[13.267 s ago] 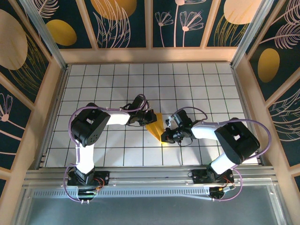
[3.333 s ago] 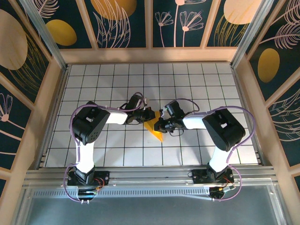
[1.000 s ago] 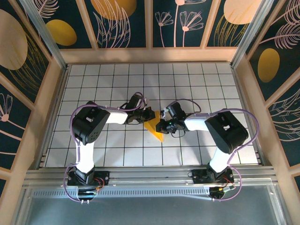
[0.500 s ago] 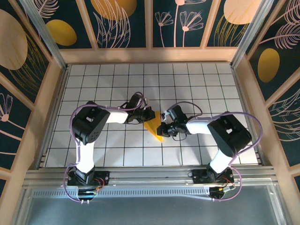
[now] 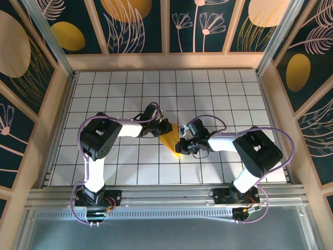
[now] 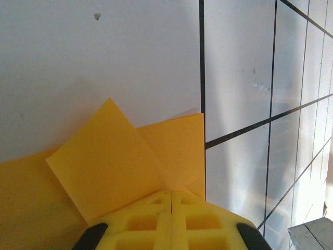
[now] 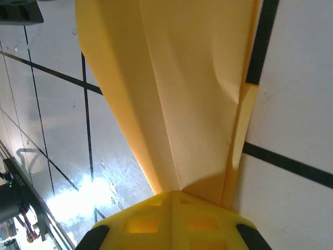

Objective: Fold a paper plane with a square sheet of paper (fold left side to right side)
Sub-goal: Fourth fold the wing at the center of the table.

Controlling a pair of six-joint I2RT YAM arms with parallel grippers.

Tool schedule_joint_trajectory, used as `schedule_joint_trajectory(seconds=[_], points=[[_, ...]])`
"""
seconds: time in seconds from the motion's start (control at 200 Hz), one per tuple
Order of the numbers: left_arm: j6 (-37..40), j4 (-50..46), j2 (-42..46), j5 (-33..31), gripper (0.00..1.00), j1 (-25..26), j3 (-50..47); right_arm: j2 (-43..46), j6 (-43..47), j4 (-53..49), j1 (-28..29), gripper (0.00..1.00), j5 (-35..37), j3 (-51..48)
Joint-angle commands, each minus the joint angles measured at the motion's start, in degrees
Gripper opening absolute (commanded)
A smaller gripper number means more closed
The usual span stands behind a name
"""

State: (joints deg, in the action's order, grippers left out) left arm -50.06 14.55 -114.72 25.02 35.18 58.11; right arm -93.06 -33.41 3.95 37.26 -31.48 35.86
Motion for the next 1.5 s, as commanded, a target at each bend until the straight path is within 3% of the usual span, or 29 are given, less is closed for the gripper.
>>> schedule_joint_trajectory(seconds=[0.0,0.315,1.496], points=[[-0.2,-7.2,-4.0,-4.0,0.0,-0.2,-1.0,1.3,-0.2,-5.6,0.9,0.0,-0.1,-1.4],[-0.1,-7.3,-4.0,-3.9,0.0,-0.1,-0.7,4.0,-0.8,-5.2,1.0,0.0,-2.0,1.8],[0.0,-7.7,-4.2,-3.9,0.0,-0.2,-0.5,3.4,-4.0,-2.1,0.5,0.0,-2.8,-7.5]])
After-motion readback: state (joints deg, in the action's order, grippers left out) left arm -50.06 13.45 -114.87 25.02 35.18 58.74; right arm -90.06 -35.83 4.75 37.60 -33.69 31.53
